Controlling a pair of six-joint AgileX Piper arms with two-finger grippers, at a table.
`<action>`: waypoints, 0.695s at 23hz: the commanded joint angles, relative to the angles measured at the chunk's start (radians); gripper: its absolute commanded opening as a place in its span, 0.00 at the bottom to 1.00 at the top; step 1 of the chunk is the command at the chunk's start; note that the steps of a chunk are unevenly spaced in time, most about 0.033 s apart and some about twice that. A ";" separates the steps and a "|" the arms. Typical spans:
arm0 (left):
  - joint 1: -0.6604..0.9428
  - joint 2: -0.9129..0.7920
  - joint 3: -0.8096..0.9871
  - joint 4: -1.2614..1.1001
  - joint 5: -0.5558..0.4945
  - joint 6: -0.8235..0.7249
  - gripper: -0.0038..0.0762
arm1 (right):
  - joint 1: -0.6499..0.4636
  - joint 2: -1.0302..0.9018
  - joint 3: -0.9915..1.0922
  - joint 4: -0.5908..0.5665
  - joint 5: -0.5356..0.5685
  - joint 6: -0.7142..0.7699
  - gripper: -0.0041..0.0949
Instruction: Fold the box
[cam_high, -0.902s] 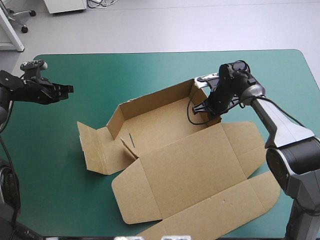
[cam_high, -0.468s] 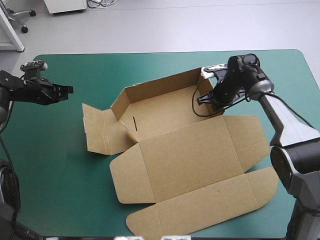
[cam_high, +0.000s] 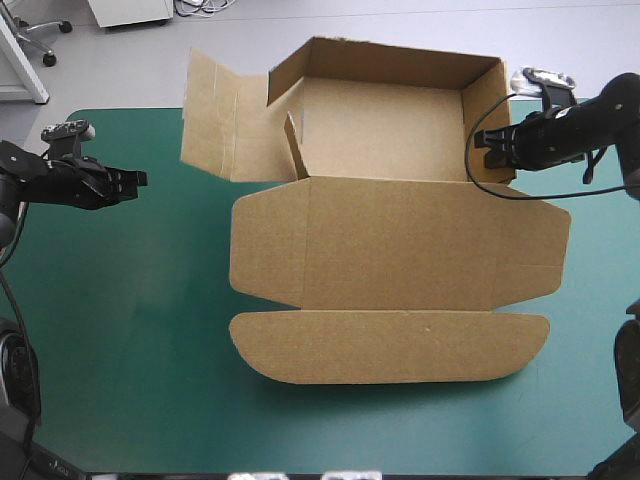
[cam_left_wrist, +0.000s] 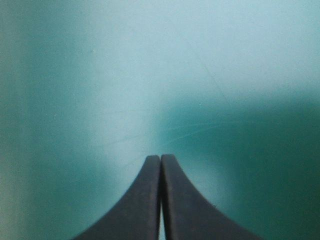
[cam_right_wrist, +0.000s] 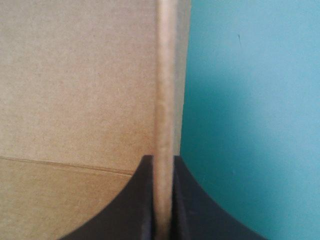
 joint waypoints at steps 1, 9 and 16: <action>0.006 -0.019 -0.031 -0.110 0.001 0.026 0.03 | -0.019 -0.108 -0.037 0.093 0.007 -0.022 0.01; 0.006 0.051 -0.031 -0.416 0.124 0.149 0.03 | -0.017 -0.218 -0.033 0.195 0.009 -0.043 0.01; -0.005 0.069 -0.031 -0.726 0.301 0.244 0.03 | 0.101 -0.223 0.005 0.096 0.007 -0.036 0.01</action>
